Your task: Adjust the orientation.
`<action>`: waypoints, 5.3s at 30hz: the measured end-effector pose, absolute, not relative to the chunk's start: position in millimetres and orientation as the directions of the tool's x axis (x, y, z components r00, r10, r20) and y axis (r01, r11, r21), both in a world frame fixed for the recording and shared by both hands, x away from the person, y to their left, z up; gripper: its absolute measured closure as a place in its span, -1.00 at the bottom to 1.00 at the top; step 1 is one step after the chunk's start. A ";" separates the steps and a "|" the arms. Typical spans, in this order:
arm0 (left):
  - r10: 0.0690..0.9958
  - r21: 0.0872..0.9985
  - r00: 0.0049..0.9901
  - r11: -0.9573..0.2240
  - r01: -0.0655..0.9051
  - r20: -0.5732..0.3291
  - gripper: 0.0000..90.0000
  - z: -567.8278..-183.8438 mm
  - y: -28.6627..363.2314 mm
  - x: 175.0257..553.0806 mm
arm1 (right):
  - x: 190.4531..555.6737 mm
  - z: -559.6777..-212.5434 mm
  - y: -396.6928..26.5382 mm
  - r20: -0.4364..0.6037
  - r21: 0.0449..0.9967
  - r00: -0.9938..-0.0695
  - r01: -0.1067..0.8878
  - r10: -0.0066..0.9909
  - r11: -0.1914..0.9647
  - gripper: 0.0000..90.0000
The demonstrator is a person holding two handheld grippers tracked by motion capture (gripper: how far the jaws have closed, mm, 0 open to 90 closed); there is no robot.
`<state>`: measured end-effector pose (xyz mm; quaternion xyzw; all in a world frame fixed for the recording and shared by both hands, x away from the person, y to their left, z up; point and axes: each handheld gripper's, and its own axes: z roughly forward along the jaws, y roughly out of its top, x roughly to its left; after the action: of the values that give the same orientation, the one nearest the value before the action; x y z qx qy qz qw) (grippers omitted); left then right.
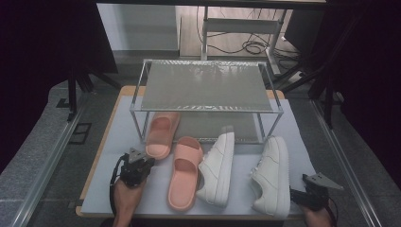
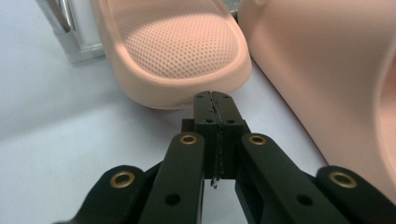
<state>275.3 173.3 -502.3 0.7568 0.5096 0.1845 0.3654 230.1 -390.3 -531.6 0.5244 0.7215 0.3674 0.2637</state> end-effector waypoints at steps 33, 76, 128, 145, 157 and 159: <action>0.923 0.744 0.380 -0.213 0.634 -0.059 0.99 -504.0 149.0 341.8 | 230.0 -531.5 -390.7 0.005 0.806 -0.314 0.563 0.949 0.182 -0.73; 0.852 0.785 0.500 -0.203 0.585 -0.153 0.40 -470.6 152.7 274.4 | 230.0 -531.7 -390.3 0.004 0.807 -0.312 0.562 0.950 0.182 -0.73; 0.861 0.777 0.487 -0.204 0.596 -0.148 0.81 -469.3 130.8 283.8 | 230.0 -531.8 -390.4 0.004 0.808 -0.312 0.561 0.950 0.181 -0.73; 0.893 0.803 0.423 -0.134 0.580 -0.156 0.79 -451.5 121.0 314.7 | 229.9 -531.6 -390.6 0.004 0.806 -0.314 0.562 0.949 0.183 -0.73; 0.918 0.808 0.364 -0.091 0.582 -0.159 0.79 -459.8 107.6 340.8 | 229.9 -531.7 -390.6 0.005 0.807 -0.313 0.562 0.950 0.182 -0.73; 0.920 0.809 0.356 -0.083 0.583 -0.162 0.79 -460.8 105.2 345.4 | 229.9 -531.7 -390.7 0.003 0.807 -0.314 0.562 0.949 0.183 -0.73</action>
<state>345.4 105.2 -460.8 0.7080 0.5306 0.2008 0.4205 229.9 -390.7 -531.7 0.5229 0.7225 0.3675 0.2636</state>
